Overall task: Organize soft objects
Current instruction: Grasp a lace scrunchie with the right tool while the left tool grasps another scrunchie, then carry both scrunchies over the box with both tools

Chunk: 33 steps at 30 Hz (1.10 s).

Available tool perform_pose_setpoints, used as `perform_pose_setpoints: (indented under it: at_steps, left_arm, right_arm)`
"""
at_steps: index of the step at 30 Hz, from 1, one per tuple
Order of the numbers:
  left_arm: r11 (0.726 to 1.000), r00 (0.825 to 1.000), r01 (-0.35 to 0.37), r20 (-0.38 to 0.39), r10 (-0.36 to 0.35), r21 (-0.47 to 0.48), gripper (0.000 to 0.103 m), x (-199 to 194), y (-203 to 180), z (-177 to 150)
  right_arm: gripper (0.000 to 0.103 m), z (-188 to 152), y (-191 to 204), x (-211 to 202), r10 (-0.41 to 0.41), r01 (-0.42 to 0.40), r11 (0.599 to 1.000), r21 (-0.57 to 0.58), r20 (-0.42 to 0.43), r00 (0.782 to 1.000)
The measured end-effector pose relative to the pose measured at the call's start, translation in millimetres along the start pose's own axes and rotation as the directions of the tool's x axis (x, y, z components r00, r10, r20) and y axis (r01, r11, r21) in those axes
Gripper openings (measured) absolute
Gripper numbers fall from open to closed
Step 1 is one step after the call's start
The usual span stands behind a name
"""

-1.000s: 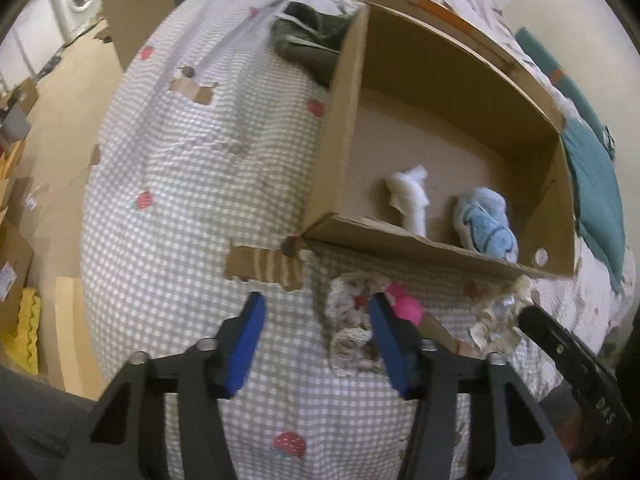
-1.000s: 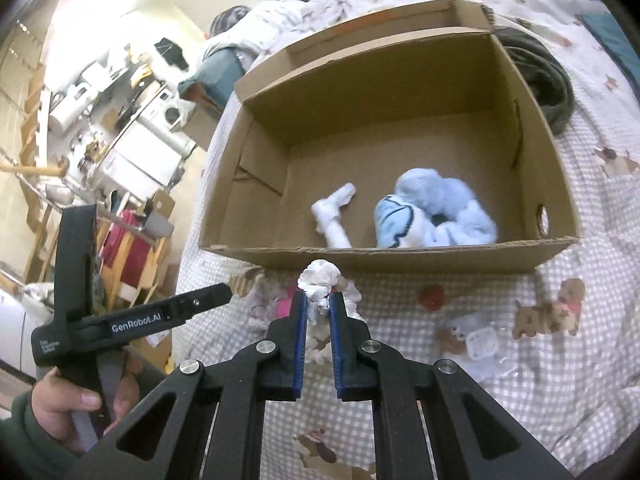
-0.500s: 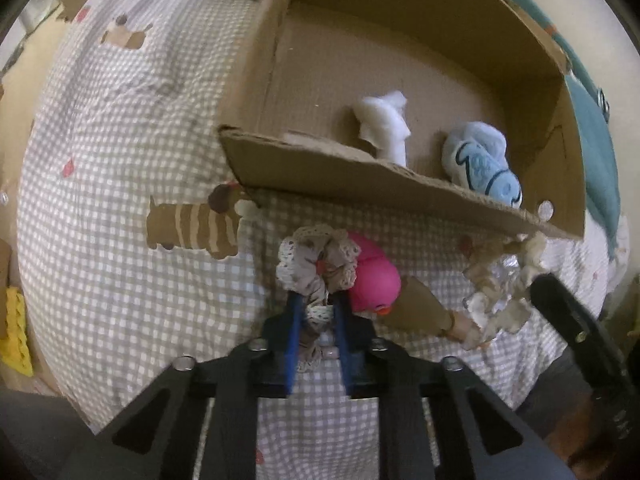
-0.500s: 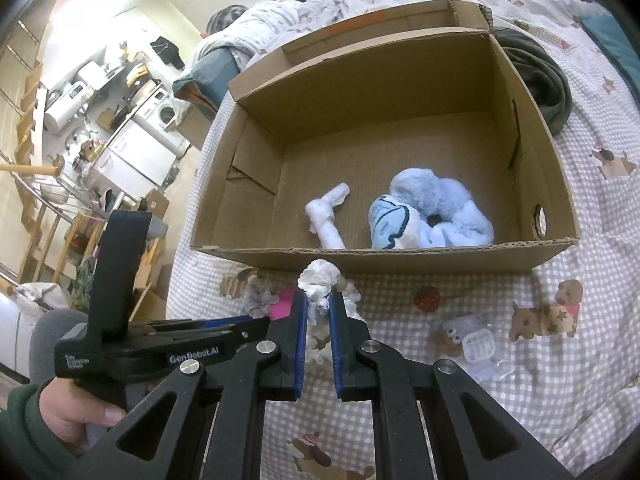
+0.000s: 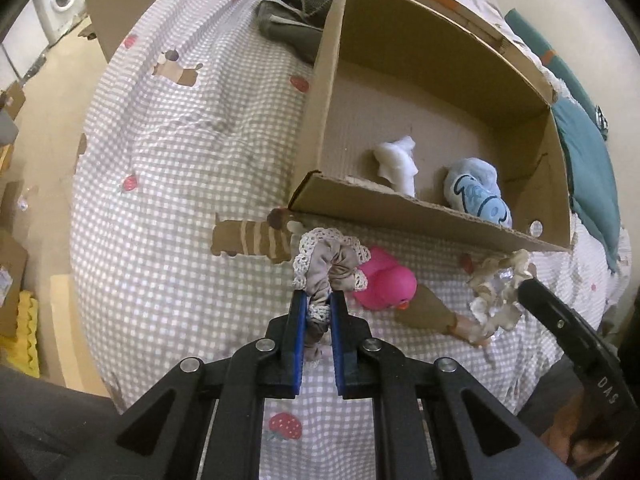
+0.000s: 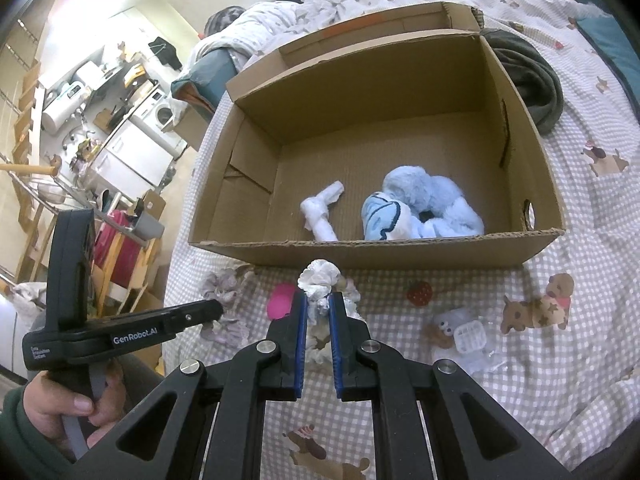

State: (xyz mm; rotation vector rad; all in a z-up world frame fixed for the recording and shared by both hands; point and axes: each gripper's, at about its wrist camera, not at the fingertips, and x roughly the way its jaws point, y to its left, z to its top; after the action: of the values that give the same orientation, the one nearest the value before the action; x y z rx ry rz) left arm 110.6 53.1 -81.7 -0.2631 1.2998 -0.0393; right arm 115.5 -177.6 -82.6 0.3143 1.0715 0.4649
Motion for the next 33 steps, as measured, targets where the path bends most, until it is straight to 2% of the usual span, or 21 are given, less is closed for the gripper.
perform_pose_setpoints:
  at_steps: [11,14,20,23,29,33]
  left_arm:
    - [0.999,0.999,-0.031,0.040,0.030,0.036,0.011,-1.2,-10.7,-15.5]
    - [0.998,0.989,-0.065,0.133,0.062,0.020,0.011,-22.1,-11.6,-22.6]
    - [0.997,0.969,-0.070,0.240,0.059,0.038,0.011,-53.9,-19.7,-31.4]
    - [0.998,0.967,-0.045,0.252,0.036,0.032,0.011,-63.5,-19.5,-30.5]
    - [0.998,0.958,-0.052,0.286,0.036,0.047,0.011,-74.9,-25.4,-15.1]
    - [0.995,0.951,-0.057,0.308,0.029,0.082,0.011,-80.8,-34.8,3.9]
  right_arm:
    - [0.012,-10.9,2.2,-12.9,0.005,-0.005,1.000,0.010,0.021,1.000]
    - [0.012,-12.0,3.7,-14.4,0.003,-0.003,1.000,0.006,0.024,1.000]
    - [0.012,-14.5,3.4,-24.5,0.034,-0.035,0.999,0.021,0.053,0.998]
    - [0.012,-15.6,5.9,-30.0,0.046,-0.047,0.999,0.013,0.068,0.997]
    - [0.012,-12.6,6.4,-42.4,0.078,-0.080,0.997,0.015,0.115,0.990]
    - [0.012,-2.9,5.3,-55.1,0.100,-0.104,0.994,0.013,0.183,0.978]
